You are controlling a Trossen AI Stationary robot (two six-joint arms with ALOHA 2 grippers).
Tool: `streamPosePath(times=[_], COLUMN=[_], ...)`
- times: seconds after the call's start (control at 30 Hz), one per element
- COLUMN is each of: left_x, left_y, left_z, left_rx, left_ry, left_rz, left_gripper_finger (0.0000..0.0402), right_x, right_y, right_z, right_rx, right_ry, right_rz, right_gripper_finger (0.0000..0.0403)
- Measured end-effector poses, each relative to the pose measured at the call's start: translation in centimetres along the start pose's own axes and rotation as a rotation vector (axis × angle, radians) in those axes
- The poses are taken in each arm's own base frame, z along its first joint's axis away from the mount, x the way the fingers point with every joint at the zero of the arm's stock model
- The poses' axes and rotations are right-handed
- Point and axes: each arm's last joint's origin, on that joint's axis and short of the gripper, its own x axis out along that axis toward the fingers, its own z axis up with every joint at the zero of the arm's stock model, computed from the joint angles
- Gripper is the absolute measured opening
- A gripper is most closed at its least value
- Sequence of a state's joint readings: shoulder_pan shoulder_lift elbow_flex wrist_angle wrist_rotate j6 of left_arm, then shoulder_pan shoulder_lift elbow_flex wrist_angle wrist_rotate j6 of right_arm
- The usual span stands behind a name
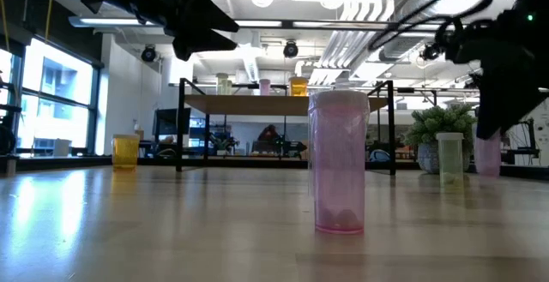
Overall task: Pick and place medicine bottles onto shelf by color
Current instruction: Put the top pink pill bottle aligned with the other pink pill bottle on the shelf
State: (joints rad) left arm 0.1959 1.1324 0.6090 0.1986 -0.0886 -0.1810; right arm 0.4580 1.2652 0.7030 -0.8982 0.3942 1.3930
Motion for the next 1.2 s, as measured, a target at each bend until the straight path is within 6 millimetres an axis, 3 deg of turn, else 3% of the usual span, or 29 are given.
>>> streamPosePath(times=[0.3,0.63,0.87,1.2], left_x=[0.0,-0.1,-0.2,-0.3], left_y=[0.1,0.4,0.5,0.6], left_z=[-0.4,-1.1,-1.8,-2.2], left_rx=[0.004,0.013,0.020,0.024], left_ry=[0.035,0.105,0.182,0.217], left_rz=[0.019,0.074,0.090,0.095], left_gripper_finger=[0.0232,0.0232,0.0232,0.0232], right_x=[-4.2,-8.5,-11.2,-14.1], right_y=[0.6,0.5,-0.8,-2.3], right_z=[3.8,12.5,18.3,25.5], right_rx=[-0.007,-0.068,-0.082,-0.081], right_ry=[-0.141,-0.334,-0.482,-0.622], right_rz=[0.021,0.049,0.116,0.071], right_gripper_finger=[0.0101,0.0099,0.0099,0.0099])
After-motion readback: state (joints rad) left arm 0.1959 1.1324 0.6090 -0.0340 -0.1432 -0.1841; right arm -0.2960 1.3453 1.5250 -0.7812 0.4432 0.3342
